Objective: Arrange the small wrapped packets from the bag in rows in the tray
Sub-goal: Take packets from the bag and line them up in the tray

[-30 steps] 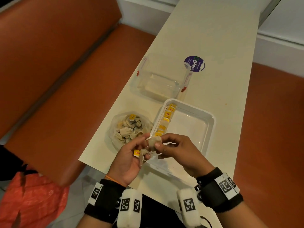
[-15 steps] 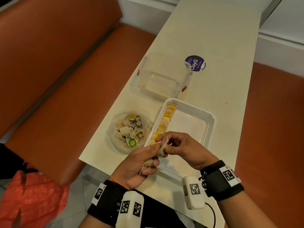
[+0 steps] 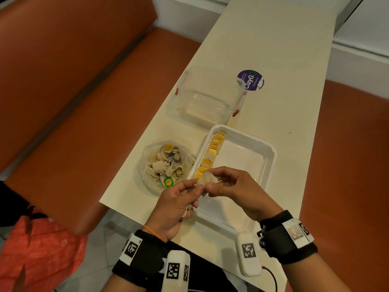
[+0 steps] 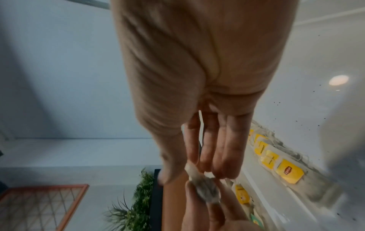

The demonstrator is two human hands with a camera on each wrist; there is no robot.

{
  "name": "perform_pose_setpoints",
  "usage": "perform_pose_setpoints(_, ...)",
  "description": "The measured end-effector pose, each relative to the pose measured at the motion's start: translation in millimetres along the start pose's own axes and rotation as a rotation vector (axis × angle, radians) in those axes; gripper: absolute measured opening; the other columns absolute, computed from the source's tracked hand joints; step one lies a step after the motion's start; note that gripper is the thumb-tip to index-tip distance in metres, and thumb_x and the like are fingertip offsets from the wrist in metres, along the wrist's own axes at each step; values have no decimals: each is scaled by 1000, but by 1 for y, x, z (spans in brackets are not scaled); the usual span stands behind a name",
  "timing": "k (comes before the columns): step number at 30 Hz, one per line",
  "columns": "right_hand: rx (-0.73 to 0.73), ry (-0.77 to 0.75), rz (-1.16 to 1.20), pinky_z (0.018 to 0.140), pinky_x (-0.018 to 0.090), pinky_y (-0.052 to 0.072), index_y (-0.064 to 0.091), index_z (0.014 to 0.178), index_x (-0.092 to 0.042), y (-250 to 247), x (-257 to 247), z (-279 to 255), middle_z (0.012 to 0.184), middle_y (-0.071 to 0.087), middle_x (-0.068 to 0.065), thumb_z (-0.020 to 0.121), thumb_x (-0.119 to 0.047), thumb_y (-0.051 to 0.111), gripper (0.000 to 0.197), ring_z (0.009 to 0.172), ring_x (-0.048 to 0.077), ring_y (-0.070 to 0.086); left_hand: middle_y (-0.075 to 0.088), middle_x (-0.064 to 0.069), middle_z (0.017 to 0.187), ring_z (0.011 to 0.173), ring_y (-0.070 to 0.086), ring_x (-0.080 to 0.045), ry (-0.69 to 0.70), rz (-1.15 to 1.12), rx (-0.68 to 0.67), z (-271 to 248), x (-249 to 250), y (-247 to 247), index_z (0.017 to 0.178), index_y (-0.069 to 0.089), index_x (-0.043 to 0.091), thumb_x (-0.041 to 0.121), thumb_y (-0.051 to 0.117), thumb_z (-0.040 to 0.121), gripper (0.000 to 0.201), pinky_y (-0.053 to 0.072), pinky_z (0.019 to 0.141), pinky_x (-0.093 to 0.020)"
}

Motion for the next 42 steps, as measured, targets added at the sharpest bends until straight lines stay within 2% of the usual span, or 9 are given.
perform_pose_setpoints(3, 84, -3, -21, 87, 34, 63, 81, 105, -8, 0, 5, 4, 99, 79, 13, 89, -18, 80, 19, 95, 32, 76, 68, -2, 76, 59, 53, -10, 20, 53, 59, 3, -2, -7, 122, 69, 7, 24, 84, 78, 49, 28, 45, -22)
perform_pose_setpoints(8, 118, 64, -152, 87, 42, 64, 81, 99, -10, -2, 30, 23, 90, 79, 14, 90, -21, 82, 14, 89, 32, 77, 68, -7, 71, 54, 51, -7, 36, 211, 159, 4, -4, -26, 115, 75, 13, 22, 83, 87, 30, 28, 45, -22)
perform_pose_setpoints(11, 125, 120, -320, 85, 42, 64, 79, 97, -13, -4, 55, 35, 83, 79, 9, 92, -24, 80, 13, 83, 28, 77, 72, -22, 89, 57, 50, -9, 38, 191, 250, 4, -3, -47, 109, 79, 19, 27, 82, 89, 22, 28, 49, -24)
perform_pose_setpoints(18, 66, 266, -454, 88, 42, 63, 77, 97, -8, 4, 92, 56, 87, 80, 13, 95, -21, 75, 12, 79, 27, 76, 74, -7, 97, 59, 48, -10, 36, 65, 329, -1, 2, -74, 109, 75, 10, 27, 78, 92, 24, 26, 42, -20)
perform_pose_setpoints(26, 92, 279, -402, 86, 44, 64, 75, 101, -5, 18, 99, 63, 90, 77, 15, 94, -11, 75, 9, 86, 34, 78, 72, -6, 95, 57, 48, -10, 24, 46, 339, -1, 2, -68, 108, 74, 9, 26, 76, 94, 22, 25, 41, -20)
perform_pose_setpoints(29, 136, 244, -440, 85, 36, 64, 77, 95, -12, 16, 97, 62, 87, 77, 9, 88, -13, 81, 8, 82, 28, 77, 72, -6, 94, 56, 48, -10, 15, 51, 344, 0, 1, -67, 107, 74, 9, 26, 77, 94, 21, 26, 40, -20)
perform_pose_setpoints(33, 195, 167, -619, 62, 6, 44, 74, 92, -22, 13, 88, 59, 84, 67, -8, 72, -21, 94, 29, 75, 6, 61, 71, -7, 94, 56, 48, -10, 13, 45, 349, -1, 0, -65, 106, 74, 9, 24, 75, 95, 18, 25, 41, -20)
perform_pose_setpoints(38, 175, 104, -735, 62, 9, 41, 69, 88, -23, 18, 87, 62, 83, 65, -7, 65, -11, 95, 36, 71, 1, 56, 73, -8, 97, 62, 54, -13, -1, -40, 349, -2, 2, -62, 111, 75, 7, 29, 75, 93, 28, 32, 46, -23)
perform_pose_setpoints(42, 173, 75, -863, 67, 18, 43, 73, 98, -20, 24, 80, 66, 91, 66, -7, 69, -11, 92, 35, 81, 12, 60, 71, -13, 102, 71, 63, -19, -33, -209, 223, -5, 8, -47, 114, 71, 8, 36, 77, 78, 46, 41, 49, -27)
Point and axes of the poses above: each hand's wrist, its own z-axis towards the middle knuckle, its own y-axis out of the palm, x = y × z, the point moved 8 cm from there along z, towards the middle knuckle
